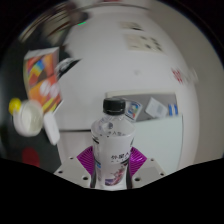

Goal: Pour water

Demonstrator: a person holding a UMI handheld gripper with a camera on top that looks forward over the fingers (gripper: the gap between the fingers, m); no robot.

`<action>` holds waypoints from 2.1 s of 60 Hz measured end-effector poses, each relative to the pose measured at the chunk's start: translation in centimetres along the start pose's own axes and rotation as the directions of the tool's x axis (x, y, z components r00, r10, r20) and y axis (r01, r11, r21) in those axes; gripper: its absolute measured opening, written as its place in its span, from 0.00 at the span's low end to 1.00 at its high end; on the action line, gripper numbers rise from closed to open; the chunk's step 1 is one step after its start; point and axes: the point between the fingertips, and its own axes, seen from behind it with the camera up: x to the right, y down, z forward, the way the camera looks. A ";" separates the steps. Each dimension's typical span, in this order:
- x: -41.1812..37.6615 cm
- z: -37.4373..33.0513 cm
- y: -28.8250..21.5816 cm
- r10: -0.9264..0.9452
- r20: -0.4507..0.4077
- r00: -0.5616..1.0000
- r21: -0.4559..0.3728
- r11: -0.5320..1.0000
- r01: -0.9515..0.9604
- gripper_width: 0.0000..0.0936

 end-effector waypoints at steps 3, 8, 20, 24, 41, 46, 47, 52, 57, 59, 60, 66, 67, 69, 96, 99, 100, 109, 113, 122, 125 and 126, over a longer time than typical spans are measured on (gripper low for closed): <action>1.8 -0.6 0.4 0.226 0.002 0.974 -0.006 0.974 -0.226 0.42; 2.9 -1.6 0.5 0.567 0.014 0.823 -0.027 0.823 -0.567 0.42; -2.7 -2.1 5.0 0.953 0.057 0.298 -0.147 0.304 -0.941 0.42; -5.8 -2.0 6.6 0.976 0.056 0.212 -0.189 0.219 -0.957 0.42; -17.4 -1.2 6.5 0.996 0.054 0.076 -0.306 0.089 -0.948 0.42; -19.9 -1.4 6.4 0.995 0.060 0.076 -0.332 0.092 -0.939 0.42; -20.4 -1.5 6.3 0.996 0.060 0.072 -0.337 0.088 -0.937 0.42; -20.4 -1.6 6.3 0.994 0.059 0.093 -0.293 0.106 -0.950 0.43; -20.4 -1.9 6.3 0.992 0.057 0.113 -0.281 0.125 -0.952 0.51; -20.4 -1.8 6.3 0.992 0.056 0.117 -0.281 0.128 -0.951 0.55; -20.4 -1.8 6.3 0.991 0.055 0.118 -0.285 0.129 -0.950 0.58; -22.1 -2.6 6.9 0.992 0.037 0.116 -0.387 0.122 -0.914 0.92; -22.3 -2.8 6.9 0.993 0.034 0.114 -0.400 0.118 -0.909 0.91; -22.1 -3.3 7.2 0.993 0.016 0.115 -0.411 0.112 -0.905 0.88; -12.6 -21.8 2.6 0.986 -0.090 0.138 -0.397 0.092 -0.913 0.90; -11.9 -24.8 1.8 0.983 -0.106 0.148 -0.403 0.093 -0.910 0.90; -11.7 -25.8 1.4 0.982 -0.109 0.151 -0.405 0.095 -0.910 0.90; -9.3 -33.8 -1.4 0.977 -0.111 0.180 -0.400 0.122 -0.908 0.90; -8.6 -36.6 -2.1 0.975 -0.119 0.189 -0.404 0.126 -0.906 0.90; -7.4 -40.8 -3.3 0.974 -0.131 0.186 -0.400 0.119 -0.909 0.90; -7.0 -41.7 -3.4 0.972 -0.138 0.190 -0.397 0.121 -0.910 0.90; -6.9 -41.9 -3.4 0.972 -0.141 0.189 -0.396 0.120 -0.910 0.90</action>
